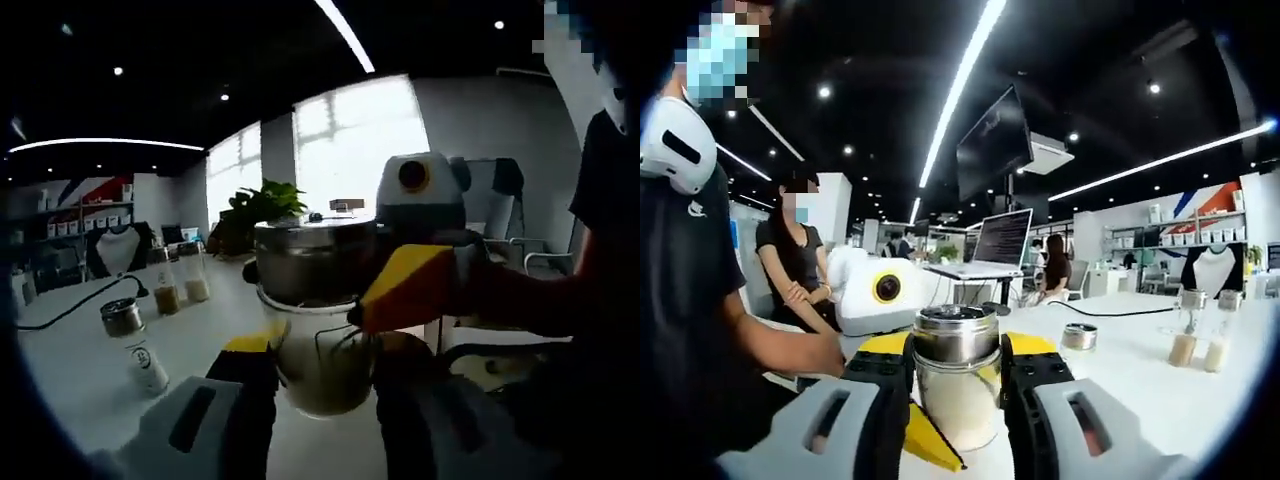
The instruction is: Rotate the seasoning bottle until the label or dispensing opening points toward the visible target arrow and the bottle remains upright within the marked orientation range
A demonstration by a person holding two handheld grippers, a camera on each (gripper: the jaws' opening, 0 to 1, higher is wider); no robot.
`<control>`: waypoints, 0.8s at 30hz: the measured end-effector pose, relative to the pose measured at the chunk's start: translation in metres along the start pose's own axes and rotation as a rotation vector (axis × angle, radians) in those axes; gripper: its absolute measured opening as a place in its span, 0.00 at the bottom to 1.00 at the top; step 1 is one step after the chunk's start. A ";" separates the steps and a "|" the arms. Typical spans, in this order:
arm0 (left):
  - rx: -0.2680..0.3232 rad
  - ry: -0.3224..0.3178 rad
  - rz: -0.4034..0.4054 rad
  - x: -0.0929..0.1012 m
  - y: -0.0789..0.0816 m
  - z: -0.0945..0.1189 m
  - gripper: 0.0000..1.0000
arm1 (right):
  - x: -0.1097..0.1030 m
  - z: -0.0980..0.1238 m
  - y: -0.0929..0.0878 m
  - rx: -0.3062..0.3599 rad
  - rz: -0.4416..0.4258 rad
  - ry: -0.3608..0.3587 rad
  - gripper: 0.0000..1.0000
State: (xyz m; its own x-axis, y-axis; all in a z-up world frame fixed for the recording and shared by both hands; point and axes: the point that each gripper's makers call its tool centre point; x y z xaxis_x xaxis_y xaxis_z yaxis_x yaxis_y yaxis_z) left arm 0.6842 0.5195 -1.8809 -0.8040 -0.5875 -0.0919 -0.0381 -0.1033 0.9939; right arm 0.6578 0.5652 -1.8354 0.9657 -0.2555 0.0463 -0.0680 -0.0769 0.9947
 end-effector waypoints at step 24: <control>0.009 0.082 0.009 -0.014 0.002 -0.001 0.38 | 0.017 -0.005 -0.006 -0.028 0.008 -0.138 0.33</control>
State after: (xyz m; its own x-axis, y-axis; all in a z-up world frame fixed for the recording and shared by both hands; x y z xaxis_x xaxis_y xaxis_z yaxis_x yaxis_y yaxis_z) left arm 0.6959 0.5263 -1.8779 -0.7527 -0.6526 -0.0868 -0.0362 -0.0907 0.9952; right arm 0.6757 0.5665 -1.8401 0.9213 -0.3865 0.0434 -0.0669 -0.0477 0.9966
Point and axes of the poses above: the point that each gripper's makers call its tool centre point, and the gripper's own axes: z roughly backward along the fingers, x roughly to its right, y roughly out of its top
